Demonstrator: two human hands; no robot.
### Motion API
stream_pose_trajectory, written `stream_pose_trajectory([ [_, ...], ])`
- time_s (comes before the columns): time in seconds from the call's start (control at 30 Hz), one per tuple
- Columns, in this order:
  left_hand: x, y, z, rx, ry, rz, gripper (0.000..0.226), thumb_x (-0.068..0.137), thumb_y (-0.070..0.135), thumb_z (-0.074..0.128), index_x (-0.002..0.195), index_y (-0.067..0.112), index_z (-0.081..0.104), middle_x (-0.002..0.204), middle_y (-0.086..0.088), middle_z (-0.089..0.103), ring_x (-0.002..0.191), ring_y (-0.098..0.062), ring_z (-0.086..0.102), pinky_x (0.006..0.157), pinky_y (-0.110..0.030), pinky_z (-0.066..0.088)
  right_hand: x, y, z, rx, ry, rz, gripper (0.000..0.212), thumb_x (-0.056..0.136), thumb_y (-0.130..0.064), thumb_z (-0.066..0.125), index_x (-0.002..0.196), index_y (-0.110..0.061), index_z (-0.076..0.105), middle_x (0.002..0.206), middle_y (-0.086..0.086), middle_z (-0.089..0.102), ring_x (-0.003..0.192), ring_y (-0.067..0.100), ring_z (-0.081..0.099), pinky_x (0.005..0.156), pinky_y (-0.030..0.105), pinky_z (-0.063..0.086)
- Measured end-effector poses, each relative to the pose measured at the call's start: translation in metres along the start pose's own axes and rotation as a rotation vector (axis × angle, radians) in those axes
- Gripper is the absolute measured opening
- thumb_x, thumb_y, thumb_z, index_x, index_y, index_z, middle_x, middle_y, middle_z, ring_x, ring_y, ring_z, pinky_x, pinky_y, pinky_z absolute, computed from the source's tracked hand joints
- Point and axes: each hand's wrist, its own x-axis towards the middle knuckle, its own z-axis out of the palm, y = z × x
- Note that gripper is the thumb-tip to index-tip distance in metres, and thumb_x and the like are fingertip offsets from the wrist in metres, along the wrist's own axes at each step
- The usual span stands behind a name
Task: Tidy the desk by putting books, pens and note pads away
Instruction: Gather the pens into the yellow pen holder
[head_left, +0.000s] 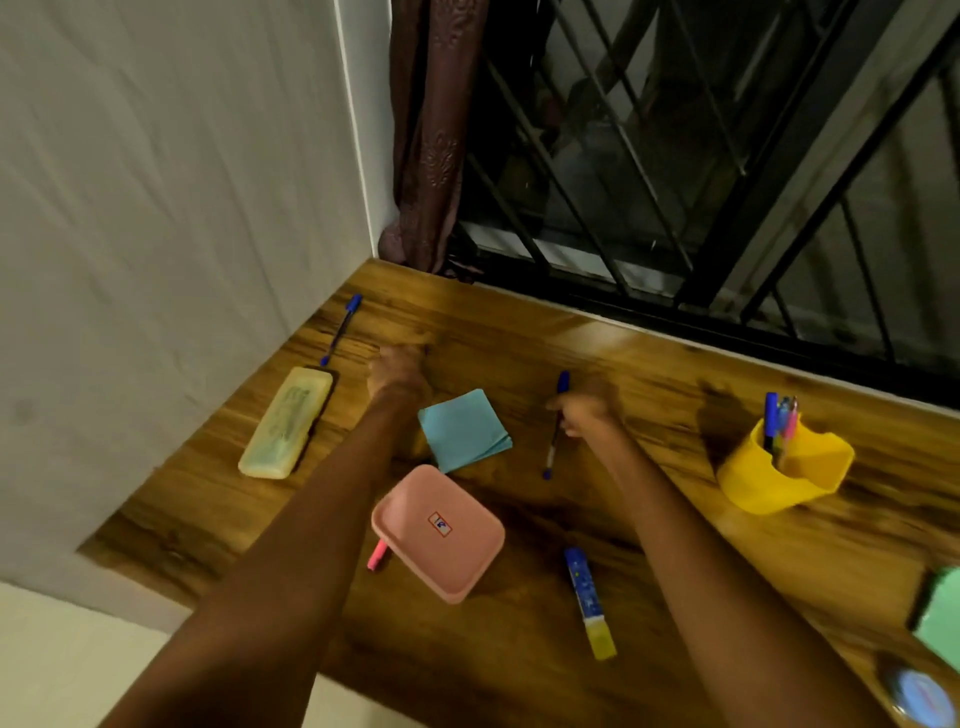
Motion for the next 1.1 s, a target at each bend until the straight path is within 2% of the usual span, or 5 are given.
stream_pose_trajectory([
  [0.13, -0.016, 0.066, -0.017, -0.377, 0.04, 0.211, 0.024, 0.094, 0.009, 0.049, 0.111, -0.005, 0.058, 0.113, -0.026, 0.06, 0.105, -0.038, 0.058, 0.086, -0.039, 0.046, -0.014, -0.012, -0.058, 0.138, 0.095, -0.064, 0.02, 0.08, -0.006, 0.072, 0.091, -0.005, 0.056, 0.066, 0.009, 0.062, 0.052, 0.018, 0.06, 0.06, 0.035, 0.057],
  [0.23, -0.037, 0.134, -0.026, -0.607, -0.076, 0.35, 0.021, 0.092, 0.008, 0.054, 0.11, 0.0, 0.062, 0.108, -0.022, 0.065, 0.103, -0.033, 0.061, 0.09, -0.038, 0.051, -0.019, -0.014, -0.111, 0.129, 0.295, -0.191, 0.055, 0.075, -0.013, 0.074, 0.121, -0.029, 0.049, 0.099, 0.014, 0.068, 0.079, 0.031, 0.069, 0.078, 0.046, 0.058],
  [0.47, -0.109, 0.256, -0.007, -0.942, -0.218, 0.5, 0.017, 0.087, -0.007, 0.056, 0.102, -0.01, 0.064, 0.069, -0.007, 0.059, 0.062, -0.016, 0.056, 0.058, -0.02, 0.051, -0.066, 0.007, -0.222, -0.221, 0.755, -0.303, 0.037, 0.087, -0.016, 0.06, 0.124, -0.022, 0.056, 0.12, 0.02, 0.062, 0.113, 0.041, 0.057, 0.09, 0.044, 0.048],
  [0.63, -0.125, 0.277, 0.042, -0.72, -0.2, 0.529, 0.015, 0.082, 0.003, 0.065, 0.095, -0.001, 0.071, 0.097, -0.019, 0.071, 0.094, -0.028, 0.067, 0.085, -0.034, 0.054, -0.053, 0.051, -0.232, -0.32, 0.645, -0.232, 0.035, 0.086, -0.007, 0.059, 0.118, -0.022, 0.063, 0.12, 0.021, 0.062, 0.113, 0.042, 0.057, 0.092, 0.043, 0.048],
  [1.1, -0.108, 0.21, 0.045, -0.704, -0.213, 0.418, 0.009, 0.081, 0.009, 0.069, 0.083, 0.018, 0.067, 0.107, -0.006, 0.069, 0.106, -0.017, 0.062, 0.097, -0.037, 0.05, -0.052, 0.043, -0.187, -0.345, 0.597, -0.3, 0.026, 0.087, -0.01, 0.056, 0.108, -0.014, 0.07, 0.114, 0.021, 0.065, 0.11, 0.042, 0.058, 0.089, 0.042, 0.05],
])
